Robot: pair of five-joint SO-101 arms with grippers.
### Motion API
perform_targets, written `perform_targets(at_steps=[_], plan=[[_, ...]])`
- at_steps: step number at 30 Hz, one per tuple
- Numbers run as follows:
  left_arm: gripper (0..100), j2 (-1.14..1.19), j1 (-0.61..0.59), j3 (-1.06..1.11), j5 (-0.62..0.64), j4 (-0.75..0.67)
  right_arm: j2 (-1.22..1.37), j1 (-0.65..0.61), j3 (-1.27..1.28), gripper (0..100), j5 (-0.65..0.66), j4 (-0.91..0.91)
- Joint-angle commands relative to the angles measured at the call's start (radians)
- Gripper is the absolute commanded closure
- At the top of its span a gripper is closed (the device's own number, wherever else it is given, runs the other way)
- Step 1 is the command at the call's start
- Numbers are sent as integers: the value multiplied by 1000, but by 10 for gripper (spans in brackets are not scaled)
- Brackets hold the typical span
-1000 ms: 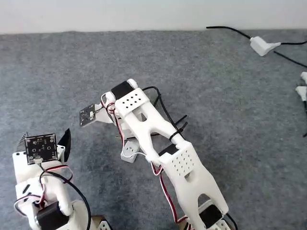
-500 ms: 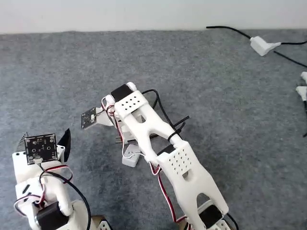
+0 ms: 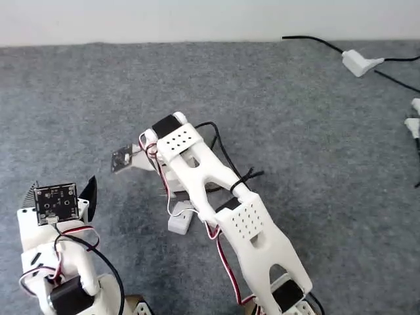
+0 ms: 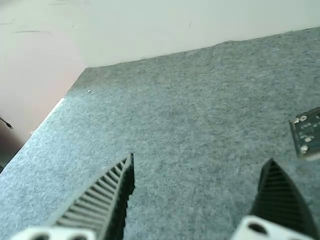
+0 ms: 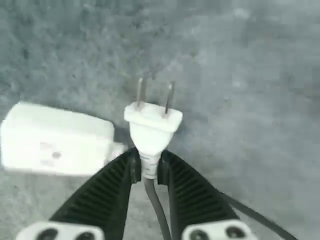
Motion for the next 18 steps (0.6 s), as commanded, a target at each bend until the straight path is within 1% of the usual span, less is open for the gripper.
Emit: perform_targets(at_steps=[1,4,9,14,18], plan=[[626,-17,8,-12,6,-34,-177,-13,-32,991,-20,41],[626,-17,8,-16,8,-37,-265,-15,9,991,-20,41],[626,-17,8,-24,23,-103,-401,-15,91,991,-46,41],[626,-17,15,-108,123,-144,-515,-28,106,991,-74,41],[626,-17,94,-156,190,-147,-595,-51,106,991,-94,42]])
